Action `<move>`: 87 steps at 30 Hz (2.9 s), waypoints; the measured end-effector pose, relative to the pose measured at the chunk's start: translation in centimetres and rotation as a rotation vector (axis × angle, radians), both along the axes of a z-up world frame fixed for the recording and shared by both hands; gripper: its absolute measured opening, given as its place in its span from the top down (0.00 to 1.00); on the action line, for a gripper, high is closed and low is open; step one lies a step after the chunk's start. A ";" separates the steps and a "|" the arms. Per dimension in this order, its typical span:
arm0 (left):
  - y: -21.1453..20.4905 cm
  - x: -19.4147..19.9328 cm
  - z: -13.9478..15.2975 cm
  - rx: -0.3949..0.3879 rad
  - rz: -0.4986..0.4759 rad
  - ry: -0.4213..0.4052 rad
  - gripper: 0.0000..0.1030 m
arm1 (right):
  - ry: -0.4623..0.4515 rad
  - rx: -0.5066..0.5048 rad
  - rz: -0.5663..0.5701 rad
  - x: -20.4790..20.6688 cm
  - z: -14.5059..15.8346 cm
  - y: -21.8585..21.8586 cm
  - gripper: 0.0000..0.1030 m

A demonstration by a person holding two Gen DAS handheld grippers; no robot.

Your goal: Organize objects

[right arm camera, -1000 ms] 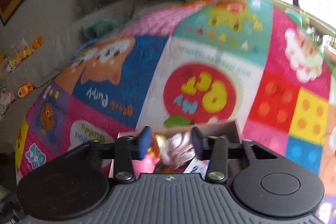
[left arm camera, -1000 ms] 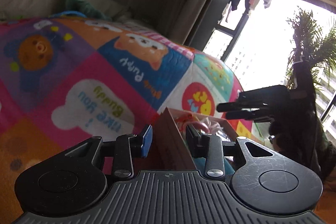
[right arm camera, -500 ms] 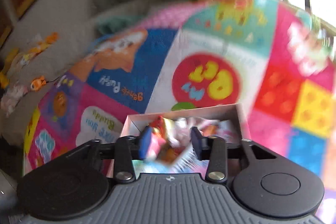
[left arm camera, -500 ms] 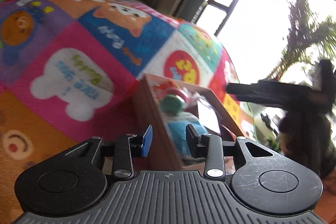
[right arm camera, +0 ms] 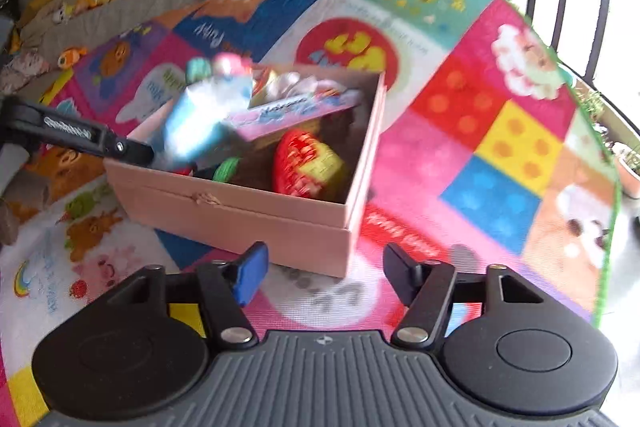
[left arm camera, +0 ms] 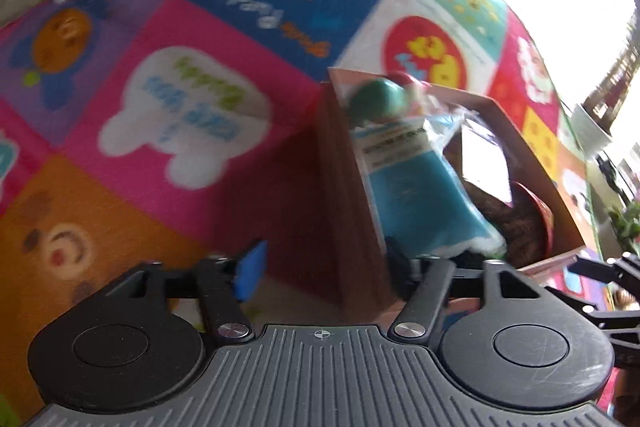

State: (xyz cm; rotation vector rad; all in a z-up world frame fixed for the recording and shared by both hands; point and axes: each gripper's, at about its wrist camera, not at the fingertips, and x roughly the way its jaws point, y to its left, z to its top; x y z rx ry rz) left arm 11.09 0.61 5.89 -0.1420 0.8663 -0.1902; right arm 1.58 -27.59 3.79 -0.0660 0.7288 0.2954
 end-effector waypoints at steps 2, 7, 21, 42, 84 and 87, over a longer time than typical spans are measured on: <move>1.7 -0.5 0.1 -0.016 0.021 -0.007 0.24 | 0.016 0.024 0.041 0.5 0.0 1.2 0.39; 5.2 -1.0 0.0 -0.042 0.087 -0.028 0.18 | 0.021 0.007 0.075 1.6 0.2 5.1 0.37; 7.3 -1.6 -0.9 -0.094 0.131 -0.103 0.10 | 0.026 -0.006 0.027 2.6 0.1 8.3 0.32; -0.9 -12.7 -4.6 0.172 0.109 -0.200 0.19 | 0.032 -0.040 -0.159 -5.7 -3.0 8.2 0.00; -1.5 -11.4 -5.1 0.201 0.128 -0.196 0.11 | -0.042 -0.028 -0.192 -4.0 -3.8 9.0 0.00; -1.5 -11.4 -5.1 0.201 0.128 -0.196 0.11 | -0.042 -0.028 -0.192 -4.0 -3.8 9.0 0.00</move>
